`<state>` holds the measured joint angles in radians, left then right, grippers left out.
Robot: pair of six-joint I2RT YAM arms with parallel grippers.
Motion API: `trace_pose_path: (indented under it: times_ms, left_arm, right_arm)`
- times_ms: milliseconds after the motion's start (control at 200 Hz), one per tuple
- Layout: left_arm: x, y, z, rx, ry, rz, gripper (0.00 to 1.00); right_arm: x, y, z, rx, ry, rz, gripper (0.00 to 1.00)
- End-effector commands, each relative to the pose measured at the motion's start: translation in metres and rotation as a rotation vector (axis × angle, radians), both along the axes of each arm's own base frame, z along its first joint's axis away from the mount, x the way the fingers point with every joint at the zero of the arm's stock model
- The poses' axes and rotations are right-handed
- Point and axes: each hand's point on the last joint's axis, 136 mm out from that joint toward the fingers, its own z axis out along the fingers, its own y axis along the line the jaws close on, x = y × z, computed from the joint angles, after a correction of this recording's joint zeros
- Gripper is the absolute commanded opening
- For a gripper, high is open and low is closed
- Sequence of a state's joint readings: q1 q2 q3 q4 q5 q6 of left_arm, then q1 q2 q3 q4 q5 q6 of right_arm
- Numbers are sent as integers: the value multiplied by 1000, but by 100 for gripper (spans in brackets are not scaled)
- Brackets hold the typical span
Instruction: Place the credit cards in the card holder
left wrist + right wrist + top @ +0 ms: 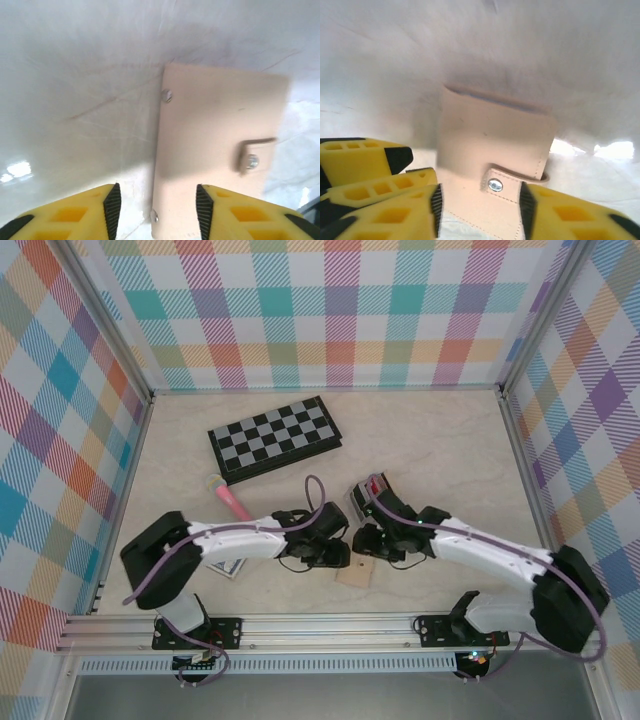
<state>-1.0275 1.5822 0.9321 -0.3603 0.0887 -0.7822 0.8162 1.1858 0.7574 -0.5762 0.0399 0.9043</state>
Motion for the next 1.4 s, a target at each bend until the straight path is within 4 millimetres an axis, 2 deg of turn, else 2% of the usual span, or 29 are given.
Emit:
trace_pose_path:
  times_ms: [0, 45, 100, 140, 195, 240, 295, 390, 485, 570, 635, 755, 860, 985, 1035, 1070, 1185, 1250, 1325, 1355, 1395]
  left_arm:
    - [26, 33, 55, 48, -252, 64, 50]
    - [37, 56, 70, 105, -340, 100, 51]
    - [51, 95, 86, 206, -437, 177, 58]
    - [61, 126, 95, 272, -494, 236, 64]
    - [74, 168, 105, 348, -568, 324, 76]
    - [83, 204, 110, 404, -608, 403, 84]
    - [89, 248, 117, 482, -652, 521, 90]
    - [93, 308, 129, 600, -740, 694, 97]
    - [103, 339, 119, 620, -790, 834, 100]
    - [121, 347, 106, 663, -845, 832, 100]
    - [135, 351, 95, 694, -871, 814, 100]
    - [162, 351, 67, 606, -871, 800, 100]
    - [184, 338, 54, 590, -905, 700, 100]
    - [209, 321, 58, 556, -987, 583, 100]
    - [215, 317, 47, 528, -958, 544, 100]
    - [217, 315, 40, 518, -962, 528, 100]
    - [211, 317, 42, 472, -994, 545, 100]
    - [207, 326, 42, 442, -1012, 593, 100]
    - [207, 321, 29, 427, -998, 560, 100]
    - [210, 325, 32, 434, -1037, 584, 100]
    - [209, 324, 26, 435, -972, 573, 100]
  right_arm:
    - [30, -70, 45, -254, -249, -129, 73]
    - [37, -95, 57, -340, -308, -161, 80]
    - [45, -134, 67, -490, -380, -249, 88]
    - [51, -155, 72, -582, -431, -269, 90]
    - [63, -174, 75, -695, -507, -257, 91]
    - [73, -184, 72, -763, -564, -244, 99]
    - [85, -197, 58, -796, -588, -258, 100]
    - [104, -201, 37, -796, -625, -213, 100]
    - [118, -209, 16, -759, -651, -228, 100]
    - [133, -207, 5, -660, -682, -207, 100]
    - [147, -203, 8, -628, -735, -172, 100]
    - [168, -198, 12, -563, -817, -123, 99]
    - [180, -198, 18, -502, -880, -120, 100]
    - [195, -191, 16, -480, -893, -75, 100]
    - [199, -188, 13, -456, -869, -48, 100]
    - [200, -184, 13, -442, -864, -28, 100]
    - [197, -177, 24, -371, -963, -58, 100]
    - [196, -176, 16, -364, -1001, -54, 100]
    - [201, -179, 9, -369, -979, -72, 100]
    - [203, -181, 8, -358, -964, -76, 100]
    - [205, -185, 3, -347, -943, -92, 100]
